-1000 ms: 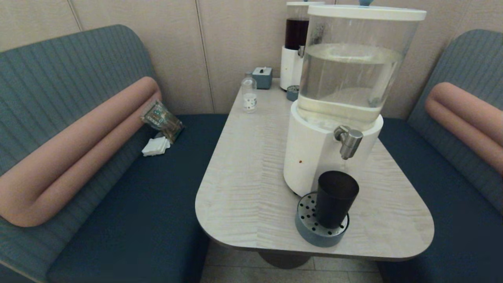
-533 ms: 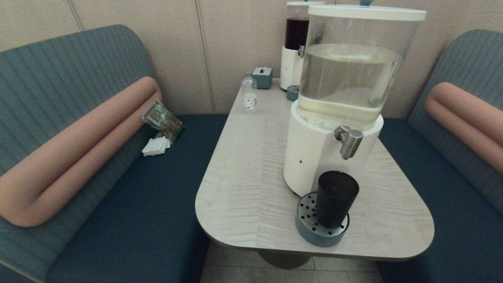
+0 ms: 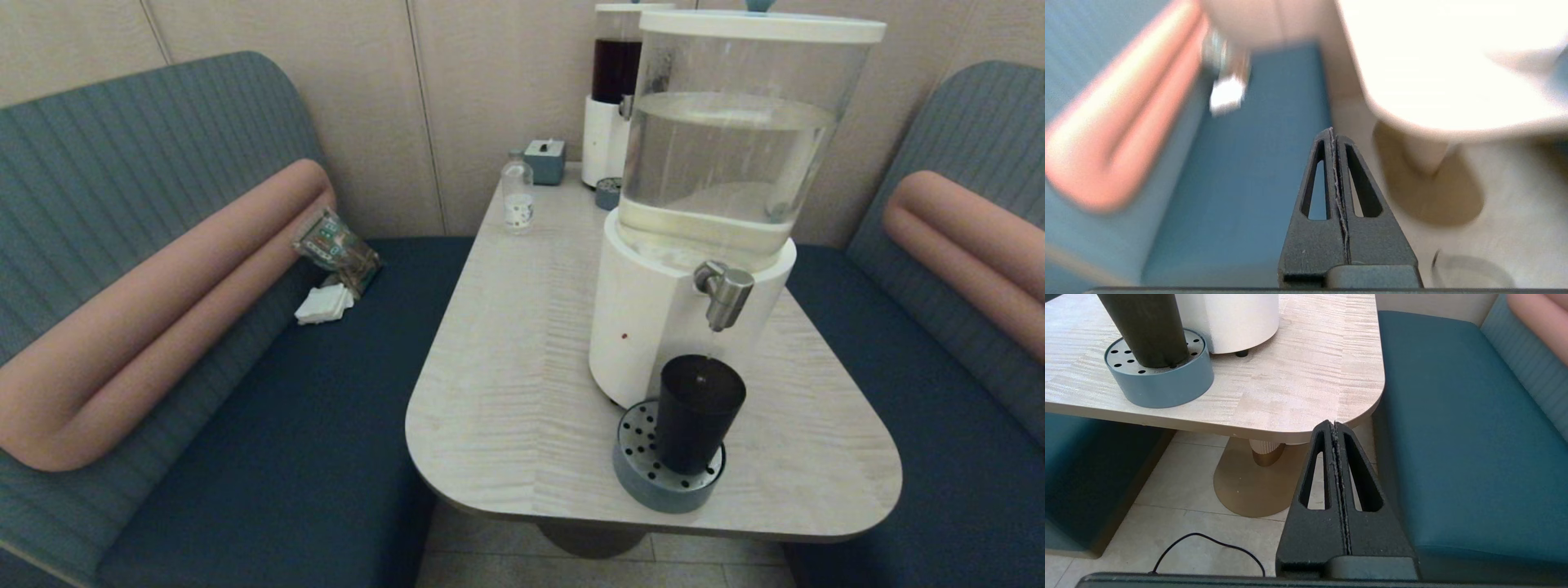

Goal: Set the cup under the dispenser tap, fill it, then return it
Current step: Turn off the faucet

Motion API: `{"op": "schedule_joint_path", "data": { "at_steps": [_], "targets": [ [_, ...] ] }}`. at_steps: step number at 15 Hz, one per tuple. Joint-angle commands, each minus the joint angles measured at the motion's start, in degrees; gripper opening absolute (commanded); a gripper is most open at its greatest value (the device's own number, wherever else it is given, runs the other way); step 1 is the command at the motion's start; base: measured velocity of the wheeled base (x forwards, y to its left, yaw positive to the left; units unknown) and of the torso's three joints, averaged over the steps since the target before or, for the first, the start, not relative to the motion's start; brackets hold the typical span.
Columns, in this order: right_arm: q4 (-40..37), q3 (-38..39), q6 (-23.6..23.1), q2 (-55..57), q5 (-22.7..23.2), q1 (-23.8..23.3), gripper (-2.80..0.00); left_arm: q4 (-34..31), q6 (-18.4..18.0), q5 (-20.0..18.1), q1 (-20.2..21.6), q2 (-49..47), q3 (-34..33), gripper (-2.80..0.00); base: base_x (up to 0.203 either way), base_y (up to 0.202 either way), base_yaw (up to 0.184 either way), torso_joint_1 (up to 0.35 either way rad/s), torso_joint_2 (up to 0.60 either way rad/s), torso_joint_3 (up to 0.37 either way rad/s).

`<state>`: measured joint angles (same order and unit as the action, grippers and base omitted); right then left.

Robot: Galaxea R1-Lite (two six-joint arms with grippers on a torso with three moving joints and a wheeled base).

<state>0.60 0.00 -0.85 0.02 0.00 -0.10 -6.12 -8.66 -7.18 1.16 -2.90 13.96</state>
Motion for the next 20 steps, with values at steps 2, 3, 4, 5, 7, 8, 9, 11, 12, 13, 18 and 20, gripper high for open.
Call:
{"op": "schedule_joint_path", "data": {
  "at_steps": [2, 3, 4, 5, 7, 8, 9, 11, 12, 13, 18, 20],
  "targets": [
    [0.02, 0.09, -0.03, 0.15, 0.00, 0.01, -2.80, -0.52, 5.10, -3.10, -0.33, -14.12, 21.66, -2.80, 0.000, 0.000, 0.000, 0.000, 0.00, 0.000],
    [0.02, 0.09, -0.03, 0.15, 0.00, 0.01, -2.80, -0.70, 8.91, -5.33, -0.46, -20.19, 29.54, -2.80, 0.000, 0.000, 0.000, 0.000, 0.00, 0.000],
    [0.02, 0.09, -0.11, 0.15, 0.00, 0.01, -2.80, -0.79, 13.95, -7.43, -0.56, -26.63, 37.60, -2.80, 0.000, 0.000, 0.000, 0.000, 0.00, 0.000],
    [0.02, 0.09, -0.03, 0.15, 0.00, 0.01, -2.80, -0.86, 20.26, -9.24, -0.62, -33.49, 45.00, -2.80, 0.000, 0.000, 0.000, 0.000, 0.00, 0.000],
    [0.02, 0.09, -0.03, 0.15, 0.00, 0.01, -2.80, -0.48, 30.52, -11.93, -0.74, -46.38, 54.30, -2.80, 0.000, 0.000, 0.000, 0.000, 0.00, 0.000],
    [0.02, 0.09, -0.03, 0.15, 0.00, 0.01, -2.80, 0.25, 33.05, -14.28, -0.78, -52.09, 56.39, -2.80, 0.000, 0.000, 0.000, 0.000, 0.00, 0.000],
    [0.02, 0.09, -0.03, 0.15, 0.00, 0.01, -2.80, 0.87, 33.77, -18.21, -0.79, -56.99, 57.31, -2.80, 0.000, 0.000, 0.000, 0.000, 0.00, 0.000],
    [0.02, 0.09, -0.12, 0.15, 0.00, 0.01, -2.80, 1.20, 30.99, -27.29, -0.86, -64.74, 57.36, -2.80, 0.000, 0.000, 0.000, 0.000, 0.00, 0.000],
    [0.02, 0.09, -0.03, 0.15, 0.00, 0.01, -2.80, 0.81, 28.94, -32.09, -1.04, -67.61, 57.08, -2.80, 0.000, 0.000, 0.000, 0.000, 0.00, 0.000],
    [0.02, 0.09, -0.03, 0.15, 0.00, 0.01, -2.80, 0.41, 28.00, -37.13, -1.26, -69.45, 56.77, -2.80, 0.000, 0.000, 0.000, 0.000, 0.00, 0.000],
    [0.02, 0.09, -0.03, 0.15, 0.00, 0.01, -2.80, 10.24, 41.82, -41.95, -9.50, -73.78, 50.08, -2.80, 0.000, 0.000, 0.000, 0.000, 0.00, 0.000],
    [0.02, 0.09, -0.03, 0.15, 0.00, 0.01, -2.80, 25.48, 48.70, -42.01, -13.13, -75.74, 44.90, -2.80, 0.000, 0.000, 0.000, 0.000, 0.00, 0.000]
  ]
}}
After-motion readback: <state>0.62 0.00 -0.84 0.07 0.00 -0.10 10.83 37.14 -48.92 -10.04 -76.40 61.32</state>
